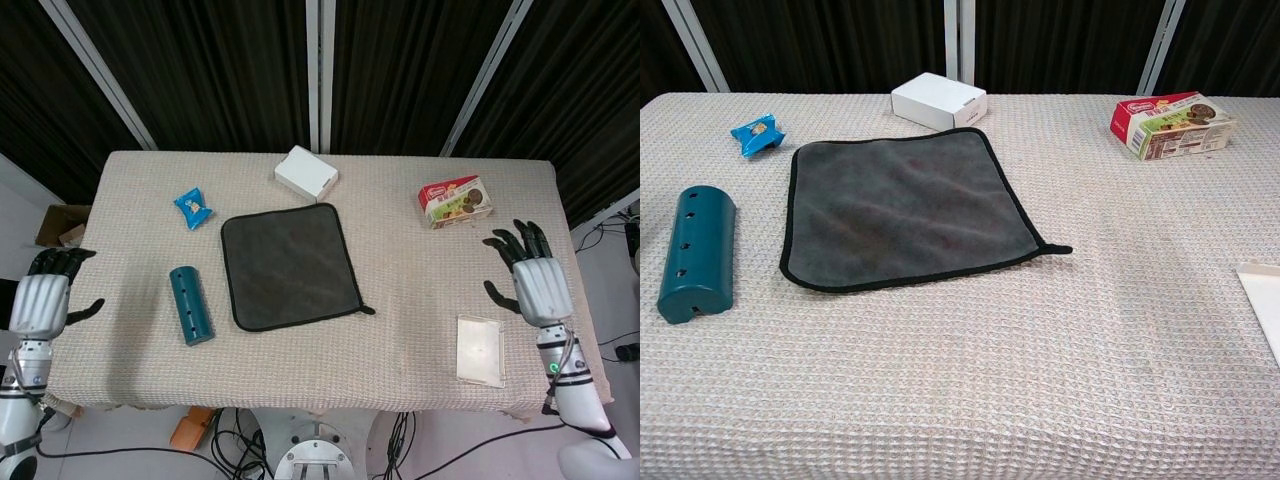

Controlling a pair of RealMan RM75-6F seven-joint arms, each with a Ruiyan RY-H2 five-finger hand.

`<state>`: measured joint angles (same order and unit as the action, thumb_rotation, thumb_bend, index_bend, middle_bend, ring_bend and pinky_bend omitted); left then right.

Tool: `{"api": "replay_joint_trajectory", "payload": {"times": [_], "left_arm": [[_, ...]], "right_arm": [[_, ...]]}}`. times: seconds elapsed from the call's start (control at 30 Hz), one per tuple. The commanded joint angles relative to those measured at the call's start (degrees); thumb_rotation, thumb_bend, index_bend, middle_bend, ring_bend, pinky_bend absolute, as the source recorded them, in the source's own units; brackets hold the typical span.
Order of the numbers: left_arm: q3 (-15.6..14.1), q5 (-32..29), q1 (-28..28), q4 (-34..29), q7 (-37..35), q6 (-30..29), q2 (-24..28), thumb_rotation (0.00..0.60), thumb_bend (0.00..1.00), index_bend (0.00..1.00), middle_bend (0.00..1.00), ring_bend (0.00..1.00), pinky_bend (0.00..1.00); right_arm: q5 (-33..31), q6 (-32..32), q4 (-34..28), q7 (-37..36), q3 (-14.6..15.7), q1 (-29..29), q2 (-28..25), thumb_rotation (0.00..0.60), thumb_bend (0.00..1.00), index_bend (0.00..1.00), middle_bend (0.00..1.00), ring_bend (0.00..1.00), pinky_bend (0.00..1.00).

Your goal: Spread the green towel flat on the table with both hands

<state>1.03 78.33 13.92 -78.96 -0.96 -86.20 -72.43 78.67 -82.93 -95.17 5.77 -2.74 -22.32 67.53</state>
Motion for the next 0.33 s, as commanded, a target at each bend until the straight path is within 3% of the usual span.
{"api": "replay_joint_trajectory", "payload": {"times": [0.03, 0.2, 0.33], "left_arm": [[-4.1, 2.8, -5.8, -5.6, 1.0, -5.5, 4.0, 0.600, 0.14, 0.25, 0.23, 0.21, 0.16], [-7.1, 6.4, -12.1, -7.7, 0.7, -12.3, 4.9, 0.600, 0.14, 0.24, 0.22, 0.19, 0.15], [-8.3, 8.1, -14.8, -8.5, 1.0, -14.2, 5.2, 0.600, 0.14, 0.22, 0.20, 0.17, 0.15]], "right_arm": [[3.9, -3.6, 0.8, -6.8, 4.6, 6.1, -3.7, 0.600, 0.19, 0.17, 0.13, 0.00, 0.00], [6.9, -7.5, 3.0, -12.1, 7.2, 11.4, -5.4, 0.600, 0.20, 0.14, 0.10, 0.00, 0.00], [8.7, -9.4, 4.0, -12.9, 7.2, 13.3, -5.3, 0.600, 0.20, 0.14, 0.10, 0.00, 0.00]]}}
